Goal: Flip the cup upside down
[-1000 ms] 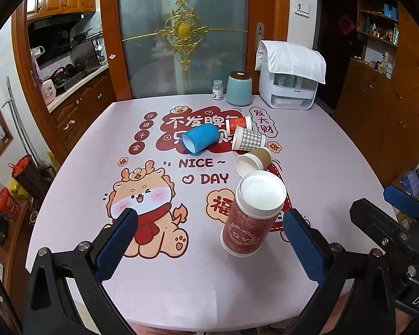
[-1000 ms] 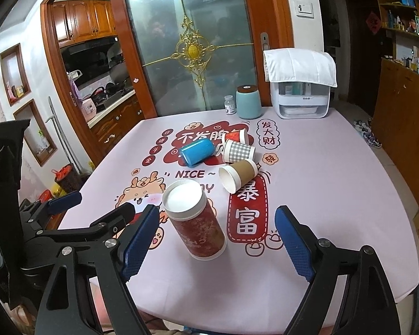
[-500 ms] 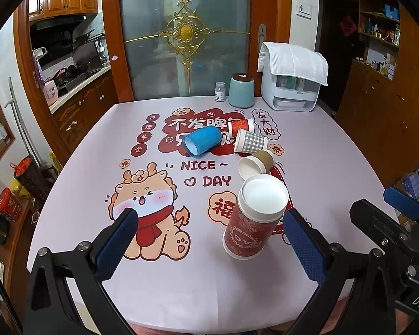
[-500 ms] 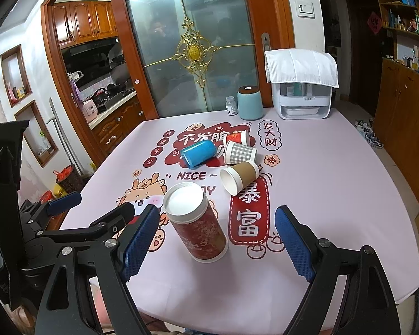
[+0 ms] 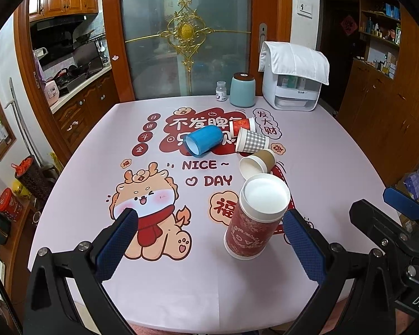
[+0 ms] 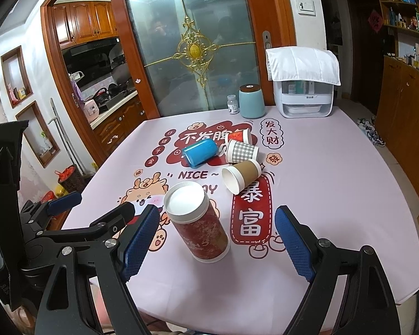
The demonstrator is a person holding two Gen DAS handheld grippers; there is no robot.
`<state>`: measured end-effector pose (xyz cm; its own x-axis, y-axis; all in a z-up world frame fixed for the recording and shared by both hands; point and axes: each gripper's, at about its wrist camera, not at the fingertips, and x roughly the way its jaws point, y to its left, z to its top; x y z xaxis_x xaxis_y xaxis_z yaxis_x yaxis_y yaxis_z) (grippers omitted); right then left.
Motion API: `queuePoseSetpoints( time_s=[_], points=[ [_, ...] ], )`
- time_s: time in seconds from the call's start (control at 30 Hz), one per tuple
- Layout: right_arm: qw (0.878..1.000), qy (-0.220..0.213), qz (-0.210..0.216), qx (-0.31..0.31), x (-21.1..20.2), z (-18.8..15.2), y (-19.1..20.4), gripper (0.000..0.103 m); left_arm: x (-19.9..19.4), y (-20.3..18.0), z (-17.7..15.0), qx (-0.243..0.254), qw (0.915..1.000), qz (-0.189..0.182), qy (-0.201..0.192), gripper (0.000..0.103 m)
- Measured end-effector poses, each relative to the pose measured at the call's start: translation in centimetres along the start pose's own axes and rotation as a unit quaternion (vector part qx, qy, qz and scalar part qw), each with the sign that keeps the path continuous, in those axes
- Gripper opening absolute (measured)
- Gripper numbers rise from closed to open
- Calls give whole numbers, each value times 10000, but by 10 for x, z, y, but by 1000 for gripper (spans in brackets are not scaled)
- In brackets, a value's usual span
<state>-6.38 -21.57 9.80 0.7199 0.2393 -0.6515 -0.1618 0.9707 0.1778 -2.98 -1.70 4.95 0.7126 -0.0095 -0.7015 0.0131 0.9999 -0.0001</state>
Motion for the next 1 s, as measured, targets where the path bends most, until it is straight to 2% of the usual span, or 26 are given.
queuePoseSetpoints(
  time_s=[1.0],
  points=[
    [10000,-6,17,15,3,-2,-1,86,2,1,-9,20,10000,46,23,102]
  ],
)
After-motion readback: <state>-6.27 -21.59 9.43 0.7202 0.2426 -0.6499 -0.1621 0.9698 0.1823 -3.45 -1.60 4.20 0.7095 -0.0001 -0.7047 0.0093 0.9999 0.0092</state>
